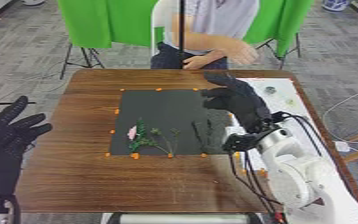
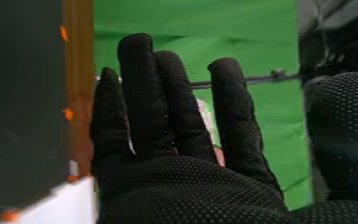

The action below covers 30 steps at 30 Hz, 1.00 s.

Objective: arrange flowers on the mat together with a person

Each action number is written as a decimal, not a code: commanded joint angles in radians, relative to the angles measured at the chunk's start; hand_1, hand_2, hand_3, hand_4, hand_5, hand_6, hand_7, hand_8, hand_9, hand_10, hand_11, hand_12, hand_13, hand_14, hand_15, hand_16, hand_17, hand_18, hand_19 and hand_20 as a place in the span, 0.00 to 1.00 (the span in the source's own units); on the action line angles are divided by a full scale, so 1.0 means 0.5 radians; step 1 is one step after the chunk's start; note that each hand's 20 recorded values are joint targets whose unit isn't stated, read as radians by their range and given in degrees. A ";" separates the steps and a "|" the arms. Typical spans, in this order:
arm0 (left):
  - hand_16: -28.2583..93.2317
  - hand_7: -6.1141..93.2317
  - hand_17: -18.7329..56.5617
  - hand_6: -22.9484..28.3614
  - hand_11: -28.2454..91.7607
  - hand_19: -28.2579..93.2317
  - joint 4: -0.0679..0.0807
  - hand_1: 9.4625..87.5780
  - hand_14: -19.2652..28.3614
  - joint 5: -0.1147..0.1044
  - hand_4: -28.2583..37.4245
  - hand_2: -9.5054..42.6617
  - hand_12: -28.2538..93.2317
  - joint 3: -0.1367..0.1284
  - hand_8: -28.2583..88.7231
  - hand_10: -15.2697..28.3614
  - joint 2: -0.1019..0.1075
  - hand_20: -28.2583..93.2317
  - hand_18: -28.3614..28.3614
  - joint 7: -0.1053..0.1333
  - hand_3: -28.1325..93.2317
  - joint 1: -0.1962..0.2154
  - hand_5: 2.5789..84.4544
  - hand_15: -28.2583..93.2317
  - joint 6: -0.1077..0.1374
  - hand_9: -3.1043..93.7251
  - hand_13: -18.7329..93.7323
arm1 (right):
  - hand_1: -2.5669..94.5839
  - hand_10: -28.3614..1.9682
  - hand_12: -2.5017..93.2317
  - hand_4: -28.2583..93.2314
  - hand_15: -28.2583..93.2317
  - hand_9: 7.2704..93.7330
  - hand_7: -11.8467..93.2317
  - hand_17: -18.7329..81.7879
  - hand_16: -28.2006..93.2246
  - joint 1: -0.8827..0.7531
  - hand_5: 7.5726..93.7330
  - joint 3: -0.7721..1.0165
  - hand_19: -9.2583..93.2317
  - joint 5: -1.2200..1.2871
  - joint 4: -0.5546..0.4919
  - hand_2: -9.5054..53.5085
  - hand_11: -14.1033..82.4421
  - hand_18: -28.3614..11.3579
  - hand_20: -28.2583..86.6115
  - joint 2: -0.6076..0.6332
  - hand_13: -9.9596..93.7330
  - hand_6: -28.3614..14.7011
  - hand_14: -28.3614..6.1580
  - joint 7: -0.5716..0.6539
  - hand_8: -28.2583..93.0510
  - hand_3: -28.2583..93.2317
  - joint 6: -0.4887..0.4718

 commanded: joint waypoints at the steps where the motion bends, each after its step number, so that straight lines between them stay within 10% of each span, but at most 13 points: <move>1: 0.16 0.21 0.13 0.53 0.44 0.64 -0.005 0.04 1.00 0.024 0.00 0.30 0.33 0.073 0.15 0.78 0.066 0.36 0.92 0.016 0.85 -0.099 0.38 0.70 0.006 0.42 0.41 | 0.24 0.28 0.18 0.01 0.70 0.49 0.22 0.26 0.30 0.040 0.48 0.015 0.65 0.073 0.059 0.25 0.34 0.16 0.35 0.032 0.50 0.65 0.26 -0.080 0.15 0.79 0.007; 9: 0.15 0.21 0.13 0.53 0.44 0.64 0.017 0.04 1.00 0.022 0.00 0.31 0.33 0.164 0.15 0.78 0.083 0.37 0.92 -0.035 0.85 -0.197 0.38 0.70 -0.001 0.42 0.41 | 0.24 0.28 0.19 0.01 0.70 0.49 0.22 0.25 0.30 0.039 0.48 -0.010 0.64 0.066 0.058 0.26 0.33 0.15 0.37 0.036 0.50 0.65 0.27 -0.065 0.15 0.79 0.040; 30: 0.15 0.22 0.14 0.54 0.45 0.65 -0.029 0.06 1.00 0.089 0.00 0.30 0.33 0.166 0.15 0.79 0.033 0.37 0.93 -0.123 0.86 -0.180 0.38 0.70 -0.013 0.41 0.40 | 0.24 0.28 0.18 0.01 0.70 0.51 0.23 0.25 0.30 -0.010 0.49 0.004 0.64 0.023 0.045 0.26 0.34 0.15 0.38 0.034 0.51 0.66 0.27 -0.035 0.14 0.79 0.086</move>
